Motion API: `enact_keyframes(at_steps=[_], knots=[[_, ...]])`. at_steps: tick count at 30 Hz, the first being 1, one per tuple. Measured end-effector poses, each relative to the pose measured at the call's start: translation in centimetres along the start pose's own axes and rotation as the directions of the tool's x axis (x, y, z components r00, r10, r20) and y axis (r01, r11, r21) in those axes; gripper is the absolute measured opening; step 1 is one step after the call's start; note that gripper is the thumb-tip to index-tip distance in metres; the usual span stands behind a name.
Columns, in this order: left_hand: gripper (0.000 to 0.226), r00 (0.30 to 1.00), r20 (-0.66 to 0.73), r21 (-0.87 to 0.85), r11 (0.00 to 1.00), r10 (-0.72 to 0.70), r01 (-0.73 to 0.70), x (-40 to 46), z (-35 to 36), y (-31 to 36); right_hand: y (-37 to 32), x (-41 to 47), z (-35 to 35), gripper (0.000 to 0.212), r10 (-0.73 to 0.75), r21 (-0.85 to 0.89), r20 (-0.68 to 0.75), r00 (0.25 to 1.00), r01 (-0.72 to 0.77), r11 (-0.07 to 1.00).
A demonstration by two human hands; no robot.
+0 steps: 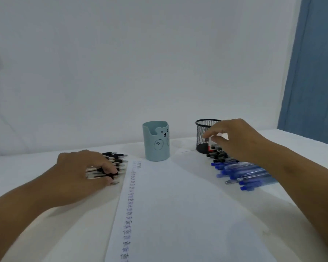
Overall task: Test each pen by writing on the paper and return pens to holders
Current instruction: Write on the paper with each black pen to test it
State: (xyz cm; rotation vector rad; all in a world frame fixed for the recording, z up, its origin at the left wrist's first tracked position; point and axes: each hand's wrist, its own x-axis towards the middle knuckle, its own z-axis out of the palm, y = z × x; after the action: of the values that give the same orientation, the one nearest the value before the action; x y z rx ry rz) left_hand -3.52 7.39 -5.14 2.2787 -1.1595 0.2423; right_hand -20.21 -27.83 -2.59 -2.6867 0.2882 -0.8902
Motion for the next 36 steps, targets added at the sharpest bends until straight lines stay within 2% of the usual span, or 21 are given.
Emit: enact_keyframes(at_steps=[3, 5, 8, 12, 19, 24, 30, 34, 36], knots=[[0.034, 0.998, 0.057, 0.042, 0.999, -0.027, 0.025, -0.2, -1.2, -0.4, -4.3, -0.1, 2.2, 0.023, -0.204, 0.063, 0.061, 0.977, 0.2, 0.978], [0.027, 0.997, 0.025, 0.037, 0.997, -0.074, 0.073, -0.1, -1.5, -1.2, -6.8, 0.0, 3.8, 0.022, -0.306, 0.072, 0.163, 0.938, 0.298, 0.952], [0.022, 0.987, -0.053, 0.031, 0.988, -0.151, 0.153, 0.2, -1.5, -2.7, -9.4, 0.8, 5.7, 0.022, -0.382, 0.077, 0.309, 0.871, 0.377, 0.923], [0.008, 0.988, -0.017, 0.172, 0.973, -0.155, 0.156, 0.3, -1.0, -4.2, -11.1, 2.2, 8.3, 0.025, -0.431, 0.078, 0.388, 0.815, 0.437, 0.896], [0.009, 0.992, -0.028, 0.291, 0.949, -0.121, 0.124, 1.1, -0.6, -4.6, -9.9, 1.5, 12.3, 0.024, -0.467, 0.138, 0.211, 0.859, 0.447, 0.884], [0.032, 0.997, 0.028, 0.31, 0.949, -0.074, 0.062, 1.3, -0.8, -4.9, -9.7, 1.0, 12.5, 0.023, -0.468, 0.156, 0.13, 0.874, 0.449, 0.88], [0.012, 0.999, -0.015, 0.311, 0.949, -0.048, 0.05, 1.3, 0.0, -4.0, -10.0, 0.7, 12.4, 0.026, -0.452, 0.161, 0.135, 0.882, 0.43, 0.888], [0.018, 0.995, -0.099, 0.191, 0.98, -0.031, 0.049, 1.1, -0.1, -4.2, -10.0, 0.5, 12.4, 0.026, -0.447, 0.173, 0.087, 0.89, 0.428, 0.887], [0.02, 0.991, -0.135, 0.119, 0.993, 0.001, 0.015, 1.0, -0.2, -3.9, -10.3, 0.4, 12.2, 0.025, -0.431, 0.183, 0.02, 0.902, 0.421, 0.888]])
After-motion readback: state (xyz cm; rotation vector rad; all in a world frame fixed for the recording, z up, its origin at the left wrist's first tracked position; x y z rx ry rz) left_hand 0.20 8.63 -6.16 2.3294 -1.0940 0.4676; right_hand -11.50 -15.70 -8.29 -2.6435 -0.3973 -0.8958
